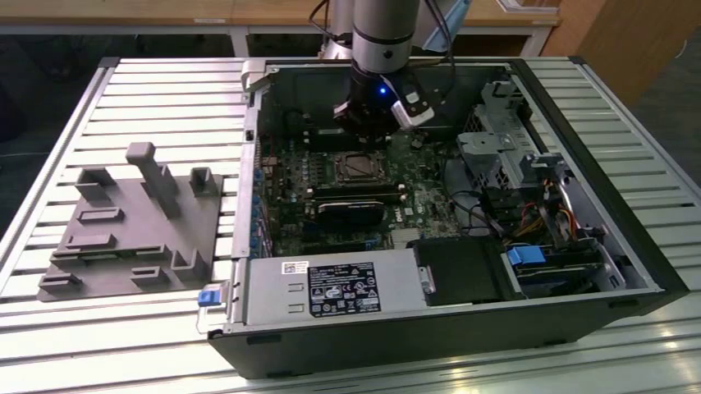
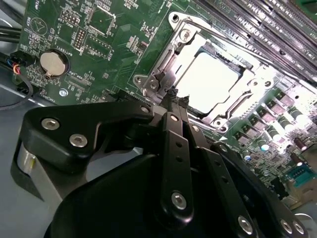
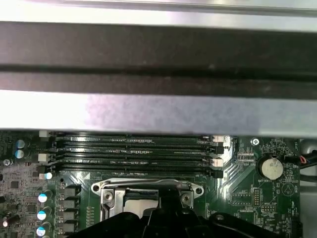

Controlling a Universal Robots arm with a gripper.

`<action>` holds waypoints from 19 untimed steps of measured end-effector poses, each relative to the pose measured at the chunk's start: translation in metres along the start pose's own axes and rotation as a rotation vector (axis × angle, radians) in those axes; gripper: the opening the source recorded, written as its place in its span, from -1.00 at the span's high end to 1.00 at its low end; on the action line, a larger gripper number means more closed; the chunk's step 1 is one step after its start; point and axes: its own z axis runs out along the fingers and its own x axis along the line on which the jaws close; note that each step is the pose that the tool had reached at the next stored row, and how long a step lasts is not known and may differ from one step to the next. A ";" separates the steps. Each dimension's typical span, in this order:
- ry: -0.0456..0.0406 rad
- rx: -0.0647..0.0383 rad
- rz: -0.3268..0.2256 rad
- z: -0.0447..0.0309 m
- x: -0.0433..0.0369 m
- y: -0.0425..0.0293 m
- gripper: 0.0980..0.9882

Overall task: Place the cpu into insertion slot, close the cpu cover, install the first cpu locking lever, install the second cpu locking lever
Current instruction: 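Install the second cpu locking lever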

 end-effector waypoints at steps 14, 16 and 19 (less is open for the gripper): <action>-0.0001 0.000 0.000 -0.0237 -0.0002 -0.0123 0.98; -0.0001 0.000 0.000 -0.0241 0.0000 -0.0190 0.98; -0.0001 0.000 0.000 -0.0247 0.0000 -0.0287 0.98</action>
